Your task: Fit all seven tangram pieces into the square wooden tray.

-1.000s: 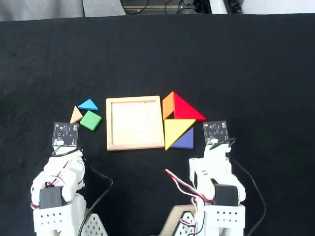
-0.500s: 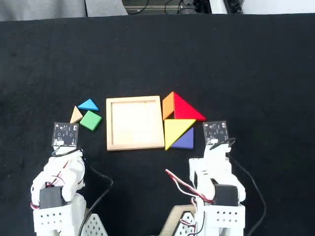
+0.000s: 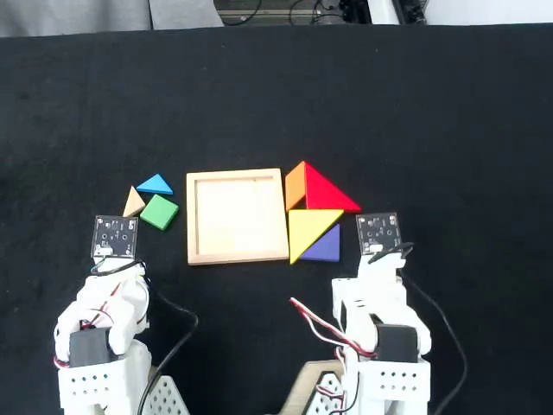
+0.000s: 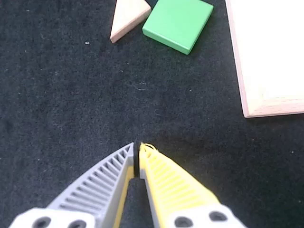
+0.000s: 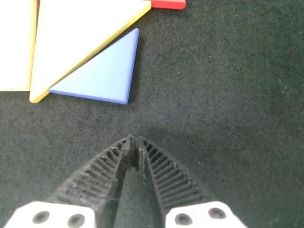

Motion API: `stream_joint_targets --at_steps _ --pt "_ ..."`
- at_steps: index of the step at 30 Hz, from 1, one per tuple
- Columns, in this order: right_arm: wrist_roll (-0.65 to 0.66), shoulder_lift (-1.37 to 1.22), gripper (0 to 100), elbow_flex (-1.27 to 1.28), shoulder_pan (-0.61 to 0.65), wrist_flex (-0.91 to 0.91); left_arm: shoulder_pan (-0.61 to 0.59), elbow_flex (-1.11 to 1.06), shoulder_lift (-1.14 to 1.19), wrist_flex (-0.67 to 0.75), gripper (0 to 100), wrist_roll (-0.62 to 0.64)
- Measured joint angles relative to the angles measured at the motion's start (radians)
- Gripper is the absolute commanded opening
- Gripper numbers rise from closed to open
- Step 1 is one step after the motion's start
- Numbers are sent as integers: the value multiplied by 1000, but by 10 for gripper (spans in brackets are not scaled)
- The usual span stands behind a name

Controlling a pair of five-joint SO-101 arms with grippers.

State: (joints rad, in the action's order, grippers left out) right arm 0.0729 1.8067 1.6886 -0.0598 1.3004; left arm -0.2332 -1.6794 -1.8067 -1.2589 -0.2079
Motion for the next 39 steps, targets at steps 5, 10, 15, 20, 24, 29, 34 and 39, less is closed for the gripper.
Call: stream_joint_targets --at_steps 5,10,15,20,24,29,34,39 --pt "0 0 11 0 0 0 0 0 0 0 30 0" --pt "0 0 11 0 0 0 0 0 0 0 30 0" --pt "0 0 11 0 0 0 0 0 0 0 30 0" --pt "0 0 11 0 0 0 0 0 0 0 32 -2" --pt "0 0 11 0 0 0 0 0 0 0 33 -2" --pt "0 0 11 0 0 0 6 0 0 0 33 0" --pt "0 0 11 0 0 0 74 0 0 0 33 -2" --pt "0 0 11 0 0 0 137 0 0 0 33 -2"
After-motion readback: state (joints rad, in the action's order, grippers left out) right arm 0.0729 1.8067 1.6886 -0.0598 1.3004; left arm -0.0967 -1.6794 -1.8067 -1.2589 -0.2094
